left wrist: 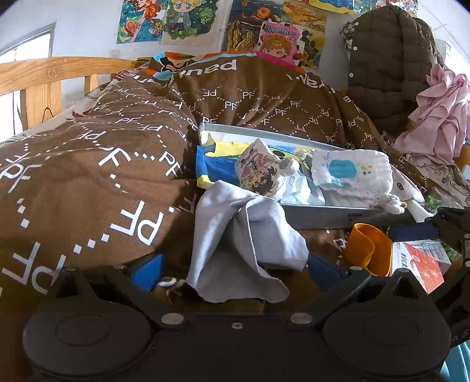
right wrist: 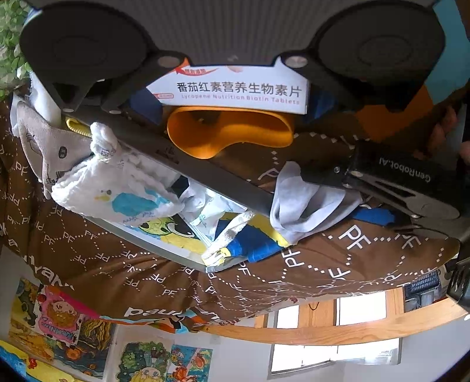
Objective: Organize soft objects
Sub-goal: 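Grasp the grey cloth with the left tool while the right tool approaches the orange silicone cup, then grasp the orange silicone cup with the right tool while the left tool holds the grey cloth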
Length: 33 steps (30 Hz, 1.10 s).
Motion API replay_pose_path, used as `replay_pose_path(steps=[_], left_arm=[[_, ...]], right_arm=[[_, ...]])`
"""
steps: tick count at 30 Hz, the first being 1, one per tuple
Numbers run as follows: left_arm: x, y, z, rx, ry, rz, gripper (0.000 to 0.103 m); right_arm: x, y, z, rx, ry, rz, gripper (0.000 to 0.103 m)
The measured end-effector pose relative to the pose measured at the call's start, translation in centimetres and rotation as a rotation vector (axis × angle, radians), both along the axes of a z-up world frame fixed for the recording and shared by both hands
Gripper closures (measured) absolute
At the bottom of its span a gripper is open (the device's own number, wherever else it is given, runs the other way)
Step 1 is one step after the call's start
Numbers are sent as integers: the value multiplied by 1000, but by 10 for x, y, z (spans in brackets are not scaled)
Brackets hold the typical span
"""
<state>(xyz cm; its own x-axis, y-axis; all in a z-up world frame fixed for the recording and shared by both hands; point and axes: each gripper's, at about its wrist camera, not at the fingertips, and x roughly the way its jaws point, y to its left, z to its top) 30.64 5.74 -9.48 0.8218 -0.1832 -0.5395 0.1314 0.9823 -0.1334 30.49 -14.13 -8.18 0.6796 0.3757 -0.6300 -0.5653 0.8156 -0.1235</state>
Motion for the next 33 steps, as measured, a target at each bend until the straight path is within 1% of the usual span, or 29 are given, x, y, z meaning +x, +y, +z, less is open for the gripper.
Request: replay_pose_path(steps=[3, 6, 10, 13, 15, 19, 23, 26, 33], left_arm=[[0, 3, 1, -18, -2, -6, 1], [0, 5, 2, -39, -11, -13, 1], [7, 1, 3, -34, -21, -41, 1], [14, -3, 4, -15, -26, -90, 1], [19, -3, 4, -20, -25, -105, 1], [21, 2, 2, -59, -19, -102, 2], [20, 4, 1, -71, -24, -99, 3], [19, 5, 1, -77, -30, -90, 5], [17, 14, 3, -119, -40, -56, 15]], right_arm=[[2, -2, 4, 13, 3, 0, 0], [9, -5, 9, 45, 32, -14, 0], [18, -8, 7, 73, 82, -27, 0], [20, -9, 7, 81, 97, -27, 0], [22, -11, 7, 96, 110, -29, 0], [31, -14, 4, 135, 154, -34, 0], [39, -15, 4, 138, 193, -9, 0], [47, -17, 4, 142, 248, 22, 0], [59, -15, 8, 106, 341, 69, 1]])
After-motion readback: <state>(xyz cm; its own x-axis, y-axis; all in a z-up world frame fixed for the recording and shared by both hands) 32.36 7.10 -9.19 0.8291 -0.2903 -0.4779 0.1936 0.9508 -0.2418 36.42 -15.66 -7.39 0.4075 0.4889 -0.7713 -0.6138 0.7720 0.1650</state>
